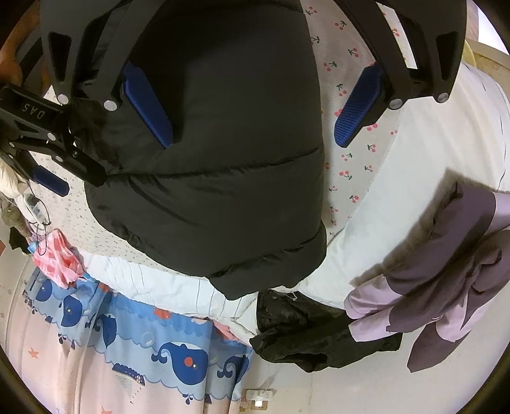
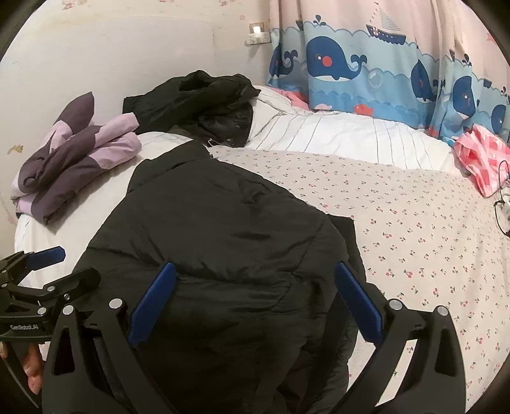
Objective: Fold large clothes
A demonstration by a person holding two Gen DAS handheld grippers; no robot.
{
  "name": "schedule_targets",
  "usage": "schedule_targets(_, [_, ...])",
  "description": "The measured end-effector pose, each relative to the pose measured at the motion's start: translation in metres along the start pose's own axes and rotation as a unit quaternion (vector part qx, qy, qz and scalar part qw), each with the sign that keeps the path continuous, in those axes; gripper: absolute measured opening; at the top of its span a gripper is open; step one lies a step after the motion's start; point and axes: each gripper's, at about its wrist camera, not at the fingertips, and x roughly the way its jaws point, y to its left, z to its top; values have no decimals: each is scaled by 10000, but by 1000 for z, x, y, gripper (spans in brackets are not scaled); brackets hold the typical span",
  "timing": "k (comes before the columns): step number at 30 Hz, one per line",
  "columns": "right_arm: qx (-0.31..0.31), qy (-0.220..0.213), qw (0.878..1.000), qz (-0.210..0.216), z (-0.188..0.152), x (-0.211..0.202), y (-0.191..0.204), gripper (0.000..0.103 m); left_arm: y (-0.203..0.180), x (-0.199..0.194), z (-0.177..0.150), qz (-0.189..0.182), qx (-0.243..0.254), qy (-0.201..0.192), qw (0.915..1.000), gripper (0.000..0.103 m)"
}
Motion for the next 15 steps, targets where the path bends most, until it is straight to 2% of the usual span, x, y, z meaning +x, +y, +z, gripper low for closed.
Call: schedule_targets(15, [56, -47, 10000, -1, 1, -3, -8, 96, -5, 4, 1, 15, -29, 27, 10000, 97])
